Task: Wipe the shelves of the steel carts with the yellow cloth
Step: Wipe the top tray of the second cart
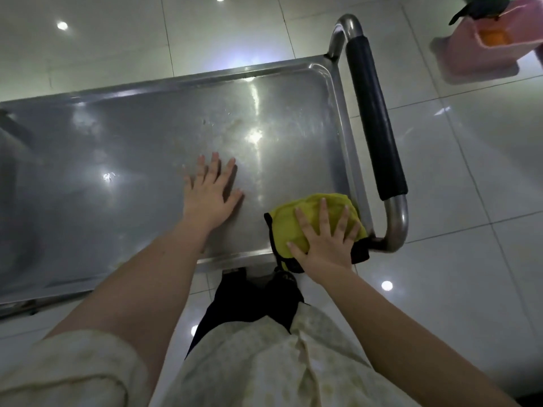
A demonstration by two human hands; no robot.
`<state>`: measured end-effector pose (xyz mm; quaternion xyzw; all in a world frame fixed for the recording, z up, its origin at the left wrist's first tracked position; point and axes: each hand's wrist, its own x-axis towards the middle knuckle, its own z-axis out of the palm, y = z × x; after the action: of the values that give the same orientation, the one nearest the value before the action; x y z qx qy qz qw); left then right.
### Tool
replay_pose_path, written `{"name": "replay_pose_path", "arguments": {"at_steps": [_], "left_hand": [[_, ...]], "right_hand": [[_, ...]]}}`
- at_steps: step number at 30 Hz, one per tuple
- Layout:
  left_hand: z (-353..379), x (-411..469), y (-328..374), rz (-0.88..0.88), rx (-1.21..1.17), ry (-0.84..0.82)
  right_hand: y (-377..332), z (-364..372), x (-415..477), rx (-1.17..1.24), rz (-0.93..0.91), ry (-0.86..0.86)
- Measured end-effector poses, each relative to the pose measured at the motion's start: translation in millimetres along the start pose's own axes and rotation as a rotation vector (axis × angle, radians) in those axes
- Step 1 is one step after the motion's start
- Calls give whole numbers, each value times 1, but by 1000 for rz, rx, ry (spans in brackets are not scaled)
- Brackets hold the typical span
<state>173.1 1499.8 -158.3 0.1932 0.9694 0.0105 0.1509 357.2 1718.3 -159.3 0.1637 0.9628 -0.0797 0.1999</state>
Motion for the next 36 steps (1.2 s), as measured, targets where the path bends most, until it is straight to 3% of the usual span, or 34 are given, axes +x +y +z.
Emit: {"name": "replay_pose_path", "arguments": {"at_steps": [7,17,27,31,36], "left_hand": [[19,4,-14,89,9,66],[15,20,-17,80,-14,59],[11,20,-18,85,-48,46],[5,15,-19,100,-98,8],[-14,43,-50,32,-189,118]], "right_hand": [[-9,-5,27,-3,23,42],[-55,-58,164,49,136,89],[-46,2,30,-12,43,72],[-50,2,26,-60,65,49],[-52,-3,28,-51,75,40]]}}
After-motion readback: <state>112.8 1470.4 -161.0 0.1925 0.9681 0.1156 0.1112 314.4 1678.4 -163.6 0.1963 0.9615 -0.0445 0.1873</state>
